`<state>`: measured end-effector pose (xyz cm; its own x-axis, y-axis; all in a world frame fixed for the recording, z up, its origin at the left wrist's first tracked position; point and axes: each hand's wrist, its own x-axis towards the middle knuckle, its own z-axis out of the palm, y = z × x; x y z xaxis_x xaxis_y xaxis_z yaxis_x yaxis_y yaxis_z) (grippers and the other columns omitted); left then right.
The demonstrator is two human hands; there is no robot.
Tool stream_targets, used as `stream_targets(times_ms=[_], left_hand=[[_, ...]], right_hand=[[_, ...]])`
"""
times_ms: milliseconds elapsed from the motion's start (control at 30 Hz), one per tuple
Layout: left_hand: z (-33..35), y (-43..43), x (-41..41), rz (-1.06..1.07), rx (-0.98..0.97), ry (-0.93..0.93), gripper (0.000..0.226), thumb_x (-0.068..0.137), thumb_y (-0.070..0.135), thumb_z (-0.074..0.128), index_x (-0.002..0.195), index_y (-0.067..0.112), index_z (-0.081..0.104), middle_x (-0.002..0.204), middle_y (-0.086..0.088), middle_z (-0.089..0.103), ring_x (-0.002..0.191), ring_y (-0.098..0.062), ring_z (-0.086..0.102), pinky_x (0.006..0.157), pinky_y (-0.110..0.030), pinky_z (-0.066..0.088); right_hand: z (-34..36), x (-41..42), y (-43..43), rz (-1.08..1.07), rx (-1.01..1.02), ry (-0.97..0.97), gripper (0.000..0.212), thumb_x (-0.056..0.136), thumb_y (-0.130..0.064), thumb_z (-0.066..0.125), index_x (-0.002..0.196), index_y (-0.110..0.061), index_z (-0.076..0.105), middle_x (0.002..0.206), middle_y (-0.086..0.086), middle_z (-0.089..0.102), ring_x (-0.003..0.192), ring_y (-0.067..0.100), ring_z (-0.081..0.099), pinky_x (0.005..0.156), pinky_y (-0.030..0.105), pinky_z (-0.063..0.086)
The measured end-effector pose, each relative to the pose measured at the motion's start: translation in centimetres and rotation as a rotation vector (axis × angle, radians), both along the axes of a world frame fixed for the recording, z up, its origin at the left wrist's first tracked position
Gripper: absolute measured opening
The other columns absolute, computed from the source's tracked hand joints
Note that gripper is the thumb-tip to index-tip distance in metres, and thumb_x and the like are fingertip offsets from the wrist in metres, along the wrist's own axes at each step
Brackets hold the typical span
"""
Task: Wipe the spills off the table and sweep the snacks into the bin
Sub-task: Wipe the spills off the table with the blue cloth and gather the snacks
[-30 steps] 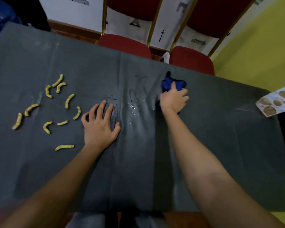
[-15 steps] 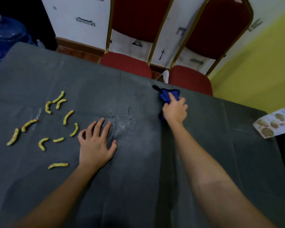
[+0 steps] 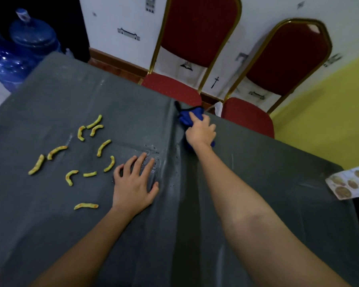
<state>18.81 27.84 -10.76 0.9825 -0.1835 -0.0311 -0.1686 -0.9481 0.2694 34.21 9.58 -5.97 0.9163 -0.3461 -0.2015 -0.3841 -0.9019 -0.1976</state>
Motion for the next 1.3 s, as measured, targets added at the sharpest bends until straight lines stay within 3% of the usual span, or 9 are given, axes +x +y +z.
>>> stream_targets(times_ms=[133, 433, 567, 733, 833, 967, 1033, 1167, 1300], left_hand=[[0.6, 0.6, -1.4, -0.001, -0.031, 0.023, 0.062, 0.084, 0.047, 0.037, 0.137, 0.017, 0.045, 0.146, -0.009, 0.040, 0.134, -0.027, 0.035, 0.106, -0.044, 0.023], [1.1, 1.7, -7.5, -0.030, -0.036, 0.064, 0.061, 0.083, 0.047, 0.042, 0.136, 0.017, 0.048, 0.145, -0.005, 0.043, 0.134, -0.025, 0.035, 0.109, -0.043, 0.022], [1.4, 1.8, -6.9, -0.017, -0.027, 0.065, 0.062, 0.081, 0.047, 0.045, 0.135, 0.017, 0.049, 0.143, -0.006, 0.045, 0.133, -0.027, 0.038, 0.108, -0.045, 0.023], [1.2, 1.7, -7.3, 0.002, 0.024, 0.065, 0.063, 0.081, 0.048, 0.045, 0.135, 0.019, 0.049, 0.143, -0.005, 0.045, 0.133, -0.027, 0.039, 0.109, -0.046, 0.028], [1.1, 1.6, -8.2, 0.030, 0.053, 0.084, 0.063, 0.080, 0.050, 0.042, 0.135, 0.020, 0.049, 0.141, -0.004, 0.047, 0.131, -0.025, 0.041, 0.106, -0.048, 0.034], [0.5, 2.0, -9.3, 0.065, 0.041, 0.074, 0.062, 0.081, 0.051, 0.041, 0.135, 0.023, 0.047, 0.141, -0.005, 0.047, 0.133, -0.025, 0.036, 0.108, -0.048, 0.024], [0.8, 1.8, -9.0, 0.081, 0.043, 0.082, 0.062, 0.079, 0.051, 0.042, 0.133, 0.023, 0.050, 0.139, -0.005, 0.050, 0.131, -0.026, 0.040, 0.106, -0.051, 0.031], [1.8, 1.7, -8.1, 0.092, 0.039, 0.059, 0.060, 0.076, 0.050, 0.044, 0.128, 0.022, 0.055, 0.135, -0.005, 0.053, 0.126, -0.028, 0.044, 0.099, -0.053, 0.040], [1.9, 2.4, -7.9, 0.084, 0.072, 0.000, 0.058, 0.075, 0.051, 0.048, 0.125, 0.022, 0.057, 0.132, -0.005, 0.054, 0.123, -0.027, 0.045, 0.096, -0.049, 0.041]], right_hand=[[-0.5, -3.9, 0.4, 0.286, -0.044, -0.029, 0.059, 0.092, -0.015, 0.051, 0.142, -0.043, 0.037, 0.152, 0.000, 0.026, 0.118, 0.035, 0.039, 0.101, 0.043, 0.033], [0.0, -13.0, -0.1, 0.697, -0.052, -0.110, 0.064, 0.084, -0.009, 0.057, 0.137, -0.043, 0.046, 0.149, 0.001, 0.038, 0.102, 0.031, 0.048, 0.090, 0.041, 0.042], [0.4, -7.3, 1.3, 0.573, -0.093, -0.147, 0.063, 0.085, -0.012, 0.056, 0.138, -0.046, 0.044, 0.146, 0.001, 0.038, 0.108, 0.035, 0.047, 0.088, 0.044, 0.041], [0.3, -2.9, 4.6, 0.285, -0.009, -0.003, 0.059, 0.092, -0.015, 0.050, 0.142, -0.043, 0.038, 0.144, 0.005, 0.031, 0.117, 0.034, 0.038, 0.101, 0.045, 0.031], [0.2, -6.7, 5.5, 0.400, -0.065, -0.034, 0.061, 0.091, -0.014, 0.050, 0.144, -0.042, 0.035, 0.144, 0.008, 0.030, 0.114, 0.036, 0.039, 0.098, 0.046, 0.034], [0.3, -14.0, 6.1, 0.576, -0.074, -0.062, 0.063, 0.091, -0.018, 0.051, 0.145, -0.042, 0.030, 0.147, 0.009, 0.030, 0.115, 0.034, 0.042, 0.095, 0.044, 0.038], [0.2, -16.0, 6.3, 0.628, -0.065, -0.107, 0.063, 0.089, -0.018, 0.055, 0.143, -0.042, 0.035, 0.145, 0.008, 0.036, 0.112, 0.033, 0.045, 0.090, 0.042, 0.040], [0.2, -11.8, 5.9, 0.557, -0.038, -0.124, 0.059, 0.090, -0.017, 0.050, 0.141, -0.045, 0.039, 0.141, 0.005, 0.037, 0.112, 0.033, 0.043, 0.092, 0.043, 0.038], [0.6, -6.0, 6.4, 0.348, 0.025, -0.052, 0.058, 0.092, -0.018, 0.052, 0.142, -0.043, 0.038, 0.139, 0.008, 0.035, 0.117, 0.035, 0.039, 0.099, 0.045, 0.034]])
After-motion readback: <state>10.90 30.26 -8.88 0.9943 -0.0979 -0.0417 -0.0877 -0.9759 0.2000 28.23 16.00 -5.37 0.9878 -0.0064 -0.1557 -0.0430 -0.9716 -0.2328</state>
